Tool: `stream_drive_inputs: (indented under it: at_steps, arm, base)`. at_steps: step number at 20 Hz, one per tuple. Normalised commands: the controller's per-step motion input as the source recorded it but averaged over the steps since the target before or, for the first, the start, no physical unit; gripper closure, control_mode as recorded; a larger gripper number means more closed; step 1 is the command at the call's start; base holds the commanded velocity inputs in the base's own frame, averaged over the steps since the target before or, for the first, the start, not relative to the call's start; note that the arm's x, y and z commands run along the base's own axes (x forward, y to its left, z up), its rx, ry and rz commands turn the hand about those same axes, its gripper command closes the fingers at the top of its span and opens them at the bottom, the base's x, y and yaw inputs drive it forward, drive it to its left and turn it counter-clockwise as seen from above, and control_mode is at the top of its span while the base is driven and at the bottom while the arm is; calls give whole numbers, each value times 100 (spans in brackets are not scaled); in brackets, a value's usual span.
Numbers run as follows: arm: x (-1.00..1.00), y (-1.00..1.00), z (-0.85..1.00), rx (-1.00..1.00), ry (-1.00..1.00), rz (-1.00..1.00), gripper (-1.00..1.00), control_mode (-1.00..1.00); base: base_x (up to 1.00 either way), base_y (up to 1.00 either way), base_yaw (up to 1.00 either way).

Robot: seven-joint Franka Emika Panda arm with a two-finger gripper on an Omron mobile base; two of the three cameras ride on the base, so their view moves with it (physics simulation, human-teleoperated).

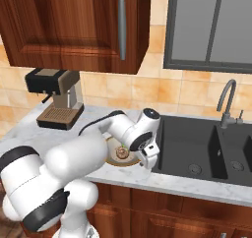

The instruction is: Dump the mushroom and kiwi from the bowl so the bowl can be washed. Place the bowl in the sink after clearing the leftovers.

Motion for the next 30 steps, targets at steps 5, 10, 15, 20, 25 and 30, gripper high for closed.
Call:
stream_drive_inputs:
  at_steps: [5, 10, 15, 20, 25, 30]
  arm:
    - [29, 0, -36, -4, 0, 0, -100, -100]
    - [24, 0, -35, -1, 0, 0, -100, -100]
    - [10, 0, -32, 2, 0, 0, -100, -100]
    - [3, 0, -18, 3, 0, 0, -100, -100]
    - [6, 0, -16, 2, 0, 0, -100, -100]
    - [9, 0, -1, 2, 0, 0, -100, -100]
  base:
    - [0, 0, 0]
    - [0, 0, 0]
    - [0, 0, 0]
    - [0, 0, 0]
    - [0, 0, 0]
    - [0, 0, 0]
